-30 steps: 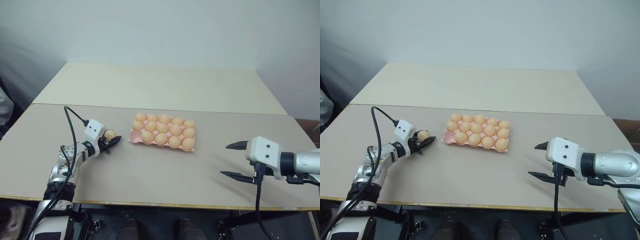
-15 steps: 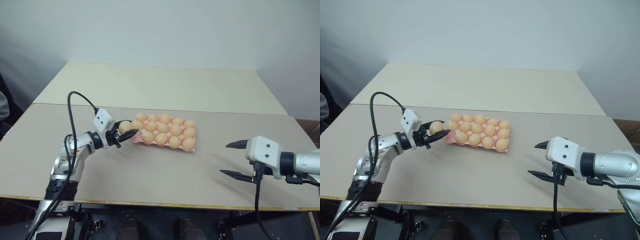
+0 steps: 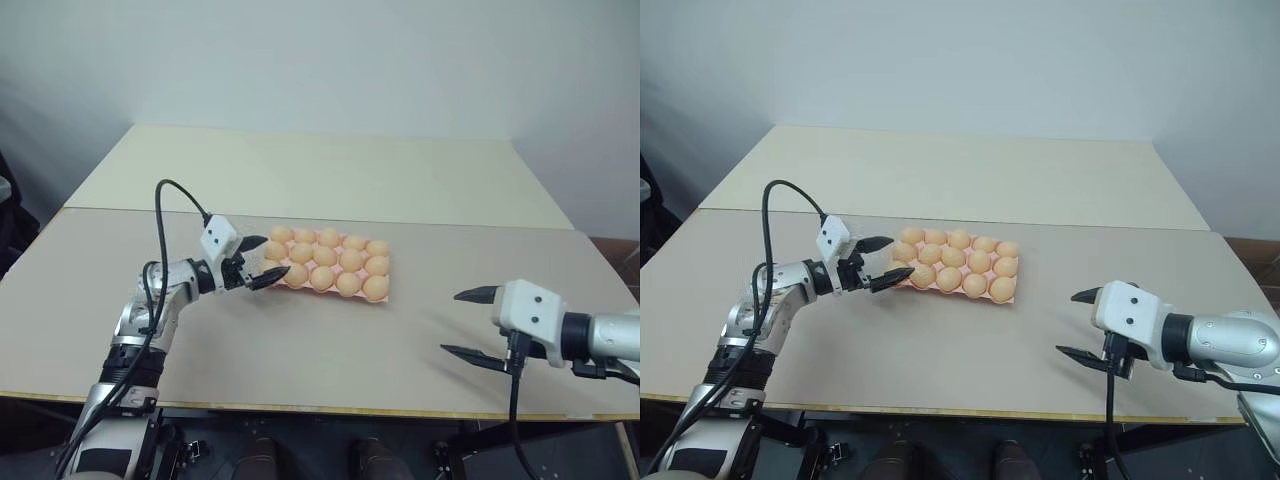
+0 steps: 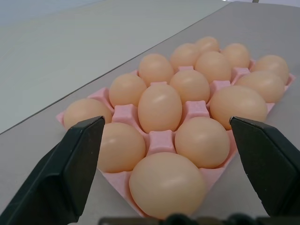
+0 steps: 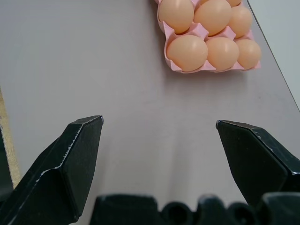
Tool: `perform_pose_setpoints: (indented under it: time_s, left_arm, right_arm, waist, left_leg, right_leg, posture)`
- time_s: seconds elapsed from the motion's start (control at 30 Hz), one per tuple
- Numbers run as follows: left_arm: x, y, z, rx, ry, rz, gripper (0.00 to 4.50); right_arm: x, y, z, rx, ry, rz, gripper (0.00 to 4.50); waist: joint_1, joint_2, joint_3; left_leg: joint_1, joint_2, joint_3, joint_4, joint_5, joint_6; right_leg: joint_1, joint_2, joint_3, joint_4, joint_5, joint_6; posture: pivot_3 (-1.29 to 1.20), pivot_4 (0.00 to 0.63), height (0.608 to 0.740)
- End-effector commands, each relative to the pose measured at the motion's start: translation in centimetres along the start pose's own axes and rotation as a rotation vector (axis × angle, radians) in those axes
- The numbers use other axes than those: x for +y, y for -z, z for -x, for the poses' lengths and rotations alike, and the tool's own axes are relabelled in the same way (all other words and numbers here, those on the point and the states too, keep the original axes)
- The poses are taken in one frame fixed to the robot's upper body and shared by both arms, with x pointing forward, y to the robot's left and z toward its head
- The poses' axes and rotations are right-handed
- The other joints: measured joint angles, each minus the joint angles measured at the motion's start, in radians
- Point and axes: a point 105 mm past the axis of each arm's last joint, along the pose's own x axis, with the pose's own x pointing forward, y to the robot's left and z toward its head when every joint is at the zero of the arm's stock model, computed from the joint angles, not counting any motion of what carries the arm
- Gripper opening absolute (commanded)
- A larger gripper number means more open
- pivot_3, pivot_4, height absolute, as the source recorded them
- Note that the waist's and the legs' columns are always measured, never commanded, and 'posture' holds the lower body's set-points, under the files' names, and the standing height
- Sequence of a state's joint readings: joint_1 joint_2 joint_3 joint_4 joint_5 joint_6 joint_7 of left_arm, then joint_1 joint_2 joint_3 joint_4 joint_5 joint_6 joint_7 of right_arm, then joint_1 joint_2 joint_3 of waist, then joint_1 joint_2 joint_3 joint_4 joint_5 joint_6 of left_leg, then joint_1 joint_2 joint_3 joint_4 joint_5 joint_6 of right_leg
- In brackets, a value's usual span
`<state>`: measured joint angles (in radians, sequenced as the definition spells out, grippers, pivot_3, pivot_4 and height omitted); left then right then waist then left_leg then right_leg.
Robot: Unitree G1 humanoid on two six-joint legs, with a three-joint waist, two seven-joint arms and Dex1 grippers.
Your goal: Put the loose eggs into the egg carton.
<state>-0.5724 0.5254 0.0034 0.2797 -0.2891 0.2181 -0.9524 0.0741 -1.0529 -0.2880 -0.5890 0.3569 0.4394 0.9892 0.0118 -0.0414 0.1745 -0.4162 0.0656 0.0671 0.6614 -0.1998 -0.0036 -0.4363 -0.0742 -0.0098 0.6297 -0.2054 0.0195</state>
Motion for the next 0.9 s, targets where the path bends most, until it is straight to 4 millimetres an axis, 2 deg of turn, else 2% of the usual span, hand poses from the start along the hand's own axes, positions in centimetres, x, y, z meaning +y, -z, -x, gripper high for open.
perform_pose_setpoints:
  time_s: [0.03,0.1,0.23,0.43,0.57,0.67,0.9]
  left_arm:
    - [0.6,-1.3,0.7,-0.046,-0.023,-0.038,4.45]
    - [0.7,-1.5,1.4,-0.056,-0.029,-0.037,4.45]
    - [0.4,-1.9,4.2,-0.056,-0.024,-0.040,4.45]
    - [-0.2,-2.3,10.9,0.053,-0.038,-0.090,4.45]
    - [-0.8,-3.5,14.2,0.077,-0.047,-0.116,4.45]
    - [-1.1,-4.1,15.9,0.095,-0.072,-0.124,4.45]
    - [-1.7,-6.4,18.5,0.098,-0.121,-0.140,4.45]
  right_arm:
    - [-0.6,-0.8,0.4,-0.013,0.035,0.035,4.50]
    - [-0.6,-0.8,0.4,-0.014,0.034,0.036,4.50]
    - [-0.8,-0.8,0.5,-0.013,0.035,0.041,4.50]
    - [-1.3,-0.9,1.4,-0.010,0.033,0.056,4.50]
    - [-2.0,-1.0,2.0,-0.004,0.027,0.076,4.50]
    - [-2.4,-1.5,2.6,-0.014,0.019,0.097,4.50]
    - [-2.5,-2.2,3.3,-0.033,-0.011,0.109,4.50]
  waist:
    - [0.000,0.000,0.000]
    - [-0.001,0.000,0.000]
    - [-0.011,0.000,0.000]
    - [-0.015,0.000,0.000]
    - [-0.011,0.000,0.000]
    - [-0.005,0.000,0.000]
    - [-0.001,0.000,0.000]
  left_leg:
    - [0.000,0.000,0.000,0.000,0.000,0.000]
    - [0.000,0.000,0.000,0.000,0.000,0.000]
    - [0.000,0.001,0.000,0.000,0.000,0.000]
    - [0.000,0.001,0.000,0.000,0.000,0.000]
    - [0.001,0.001,0.000,0.000,0.000,0.000]
    - [0.001,0.001,0.001,0.000,0.000,0.000]
    - [0.001,0.002,0.001,0.000,0.000,-0.001]
  right_leg:
    - [0.000,0.000,0.000,0.000,0.000,0.000]
    - [0.000,0.000,0.000,0.000,0.000,0.000]
    - [0.000,0.001,0.000,0.000,0.000,0.000]
    - [-0.001,0.000,0.000,0.000,-0.001,-0.001]
    - [-0.001,-0.001,-0.001,0.000,-0.004,-0.007]
    - [-0.001,-0.002,-0.001,-0.001,-0.005,-0.007]
    - [-0.002,-0.002,-0.001,-0.001,-0.005,-0.008]
  posture:
    - [0.00,0.150,0.740]
    - [0.00,0.150,0.740]
    - [0.00,0.150,0.740]
    - [0.00,0.150,0.740]
    - [0.00,0.150,0.740]
    - [0.00,0.150,0.740]
    - [0.00,0.150,0.740]
